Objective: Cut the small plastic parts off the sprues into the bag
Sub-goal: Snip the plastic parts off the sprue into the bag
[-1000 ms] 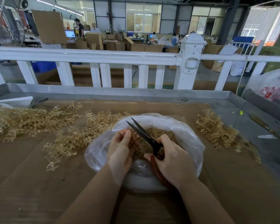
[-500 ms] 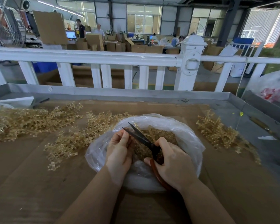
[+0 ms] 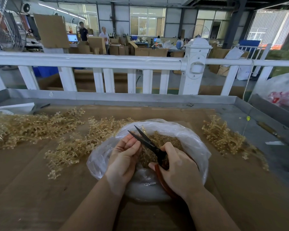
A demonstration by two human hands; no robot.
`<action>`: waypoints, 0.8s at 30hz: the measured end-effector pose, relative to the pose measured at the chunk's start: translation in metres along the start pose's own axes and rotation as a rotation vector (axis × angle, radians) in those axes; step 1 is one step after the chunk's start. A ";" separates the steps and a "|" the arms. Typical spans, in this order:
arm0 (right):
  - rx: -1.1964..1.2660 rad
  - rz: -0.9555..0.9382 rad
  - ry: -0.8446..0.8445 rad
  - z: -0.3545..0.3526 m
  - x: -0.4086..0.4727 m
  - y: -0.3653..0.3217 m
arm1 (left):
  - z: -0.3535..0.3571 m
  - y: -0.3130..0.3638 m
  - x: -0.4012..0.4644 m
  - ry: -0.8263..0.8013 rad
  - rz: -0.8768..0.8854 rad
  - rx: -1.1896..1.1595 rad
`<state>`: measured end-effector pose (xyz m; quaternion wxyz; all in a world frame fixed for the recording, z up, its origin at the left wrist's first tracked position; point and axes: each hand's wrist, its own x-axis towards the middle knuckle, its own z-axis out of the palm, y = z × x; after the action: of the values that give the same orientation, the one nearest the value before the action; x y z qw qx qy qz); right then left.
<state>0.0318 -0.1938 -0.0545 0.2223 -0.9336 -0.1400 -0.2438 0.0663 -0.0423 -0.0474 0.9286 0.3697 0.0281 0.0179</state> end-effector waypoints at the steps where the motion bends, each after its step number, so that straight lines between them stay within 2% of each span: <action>1: 0.005 0.001 0.003 -0.001 0.000 0.000 | 0.000 0.000 0.000 0.016 0.009 -0.004; 12: 0.024 -0.027 -0.042 -0.004 0.000 -0.001 | 0.002 -0.004 0.003 0.113 0.081 -0.017; 24: 0.005 -0.064 -0.053 -0.005 0.002 -0.002 | -0.002 -0.001 0.004 0.064 0.036 -0.037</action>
<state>0.0304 -0.1946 -0.0488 0.2128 -0.9342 -0.1761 -0.2258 0.0703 -0.0418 -0.0500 0.9334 0.3521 0.0506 0.0469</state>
